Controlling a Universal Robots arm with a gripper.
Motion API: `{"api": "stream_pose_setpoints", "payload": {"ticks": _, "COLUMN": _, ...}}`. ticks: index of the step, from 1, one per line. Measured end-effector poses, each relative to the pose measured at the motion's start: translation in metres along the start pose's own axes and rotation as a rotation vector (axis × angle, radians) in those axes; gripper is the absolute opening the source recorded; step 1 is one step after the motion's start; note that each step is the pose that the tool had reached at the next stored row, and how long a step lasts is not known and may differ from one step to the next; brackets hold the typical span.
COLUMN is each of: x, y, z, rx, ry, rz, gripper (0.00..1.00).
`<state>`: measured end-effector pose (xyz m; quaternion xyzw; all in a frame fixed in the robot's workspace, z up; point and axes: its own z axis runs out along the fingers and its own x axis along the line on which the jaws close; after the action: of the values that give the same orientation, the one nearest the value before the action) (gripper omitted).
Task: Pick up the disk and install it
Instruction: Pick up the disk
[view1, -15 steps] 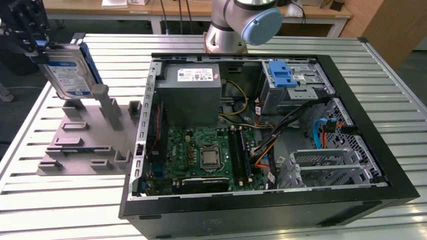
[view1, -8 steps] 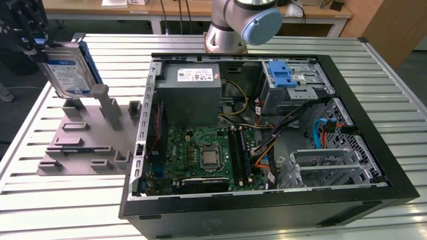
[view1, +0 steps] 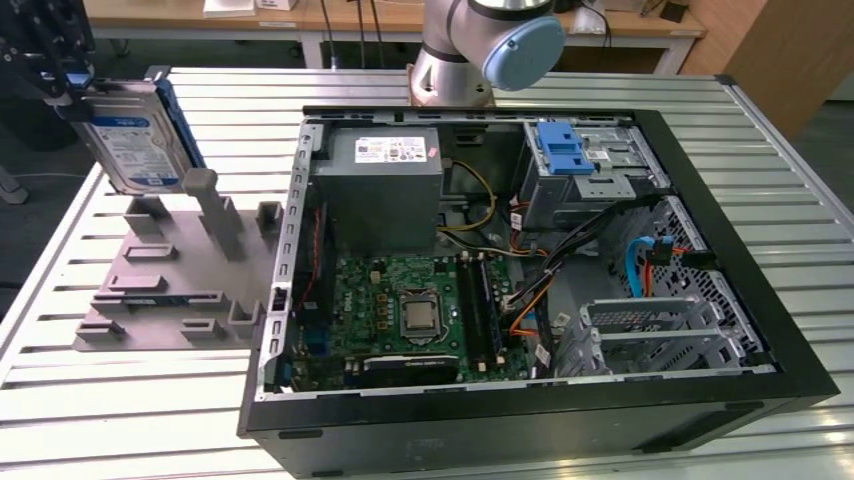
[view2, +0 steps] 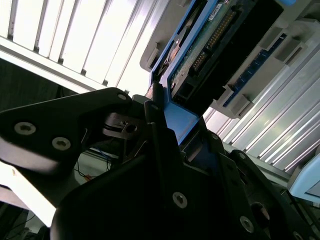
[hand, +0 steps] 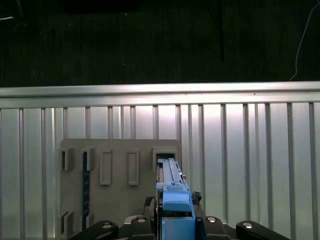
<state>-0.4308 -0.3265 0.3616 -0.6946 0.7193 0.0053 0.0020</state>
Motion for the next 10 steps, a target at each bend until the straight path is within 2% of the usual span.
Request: {"api": "stream_pose_setpoints", "payload": {"ticks": 10, "x": -0.0003, "y": 0.0000, "z": -0.0040, "rx": 0.0001, "ry": 0.0000, "rz": 0.000, "gripper": 0.36}}
